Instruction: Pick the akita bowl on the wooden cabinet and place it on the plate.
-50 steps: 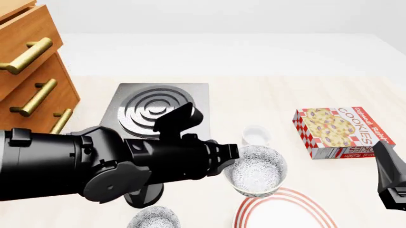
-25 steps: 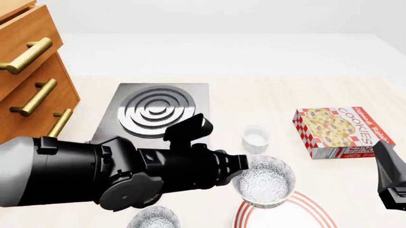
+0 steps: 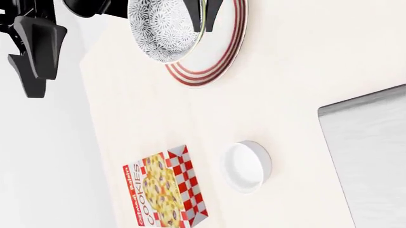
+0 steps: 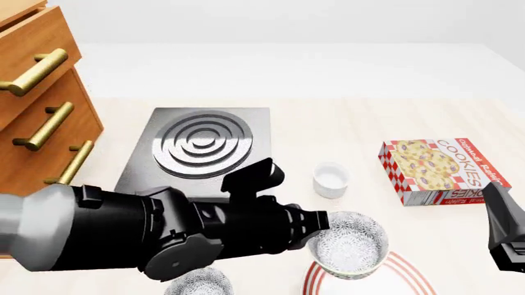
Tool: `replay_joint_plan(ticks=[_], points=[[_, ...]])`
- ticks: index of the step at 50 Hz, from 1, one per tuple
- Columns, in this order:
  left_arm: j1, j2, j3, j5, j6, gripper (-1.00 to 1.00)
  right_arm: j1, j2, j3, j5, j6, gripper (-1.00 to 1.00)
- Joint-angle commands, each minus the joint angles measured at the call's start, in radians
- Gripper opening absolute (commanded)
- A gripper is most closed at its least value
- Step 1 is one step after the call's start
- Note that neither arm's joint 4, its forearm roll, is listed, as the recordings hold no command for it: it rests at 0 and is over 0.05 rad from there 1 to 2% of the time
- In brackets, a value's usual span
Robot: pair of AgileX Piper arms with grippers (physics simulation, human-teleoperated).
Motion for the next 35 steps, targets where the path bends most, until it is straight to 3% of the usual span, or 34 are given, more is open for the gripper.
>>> replay_joint_plan(ticks=[1, 35], points=[[0.000, 0.018, -0.010, -0.017, -0.002, -1.00, 0.000, 0.000, 0.000, 0.000, 0.000, 1.00], [-0.017, 0.098, -0.013, -0.076, -0.030, -1.00, 0.000, 0.000, 0.000, 0.000, 0.000, 1.00]])
